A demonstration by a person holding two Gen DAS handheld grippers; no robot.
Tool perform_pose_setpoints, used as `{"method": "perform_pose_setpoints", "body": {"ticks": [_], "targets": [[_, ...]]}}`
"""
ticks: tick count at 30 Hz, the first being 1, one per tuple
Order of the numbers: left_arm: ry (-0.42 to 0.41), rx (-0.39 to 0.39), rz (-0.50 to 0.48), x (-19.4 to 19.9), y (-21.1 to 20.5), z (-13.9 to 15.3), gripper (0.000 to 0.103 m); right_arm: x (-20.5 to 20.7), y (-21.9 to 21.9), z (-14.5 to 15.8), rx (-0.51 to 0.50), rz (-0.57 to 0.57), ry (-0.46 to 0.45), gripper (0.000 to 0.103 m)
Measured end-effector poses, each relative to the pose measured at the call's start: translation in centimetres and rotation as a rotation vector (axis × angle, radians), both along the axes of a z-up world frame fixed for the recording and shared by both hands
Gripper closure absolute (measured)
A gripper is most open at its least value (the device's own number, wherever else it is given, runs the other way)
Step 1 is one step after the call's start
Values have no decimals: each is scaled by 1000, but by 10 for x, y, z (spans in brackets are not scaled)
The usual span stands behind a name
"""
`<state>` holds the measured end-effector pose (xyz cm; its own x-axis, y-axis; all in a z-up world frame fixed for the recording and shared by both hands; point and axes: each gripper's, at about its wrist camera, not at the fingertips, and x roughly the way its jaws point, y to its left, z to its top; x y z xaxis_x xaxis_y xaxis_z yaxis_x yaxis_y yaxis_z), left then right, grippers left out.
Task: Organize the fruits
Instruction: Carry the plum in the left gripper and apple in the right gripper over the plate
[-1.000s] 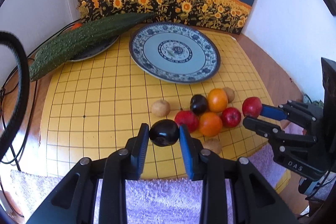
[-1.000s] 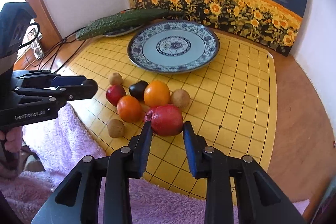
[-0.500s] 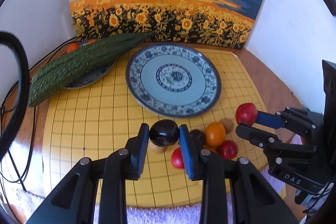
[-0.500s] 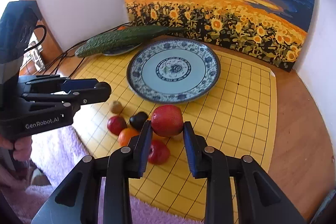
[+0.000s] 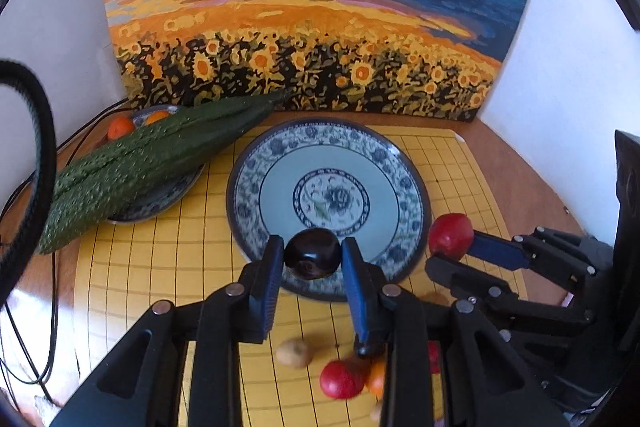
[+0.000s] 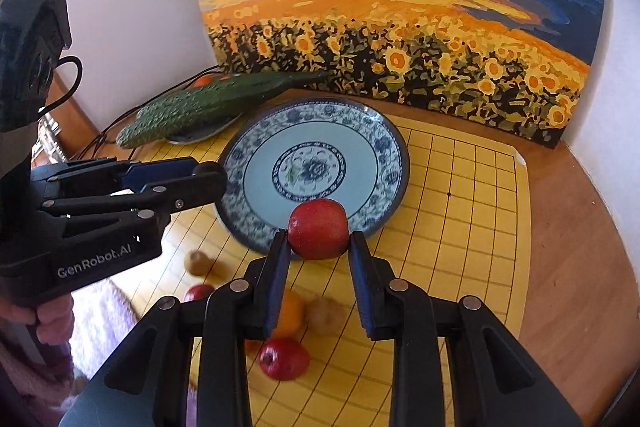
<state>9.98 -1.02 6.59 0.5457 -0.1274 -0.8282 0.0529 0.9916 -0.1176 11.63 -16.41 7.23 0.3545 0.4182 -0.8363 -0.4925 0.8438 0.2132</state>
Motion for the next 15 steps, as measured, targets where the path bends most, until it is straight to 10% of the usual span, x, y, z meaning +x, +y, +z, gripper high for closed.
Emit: {"method": "perform_pose_setpoints", "body": {"ticks": [15], "targets": [[40,-6,25,47,-2,-23,72,40,16,-19,-23,-48,20,72]]}}
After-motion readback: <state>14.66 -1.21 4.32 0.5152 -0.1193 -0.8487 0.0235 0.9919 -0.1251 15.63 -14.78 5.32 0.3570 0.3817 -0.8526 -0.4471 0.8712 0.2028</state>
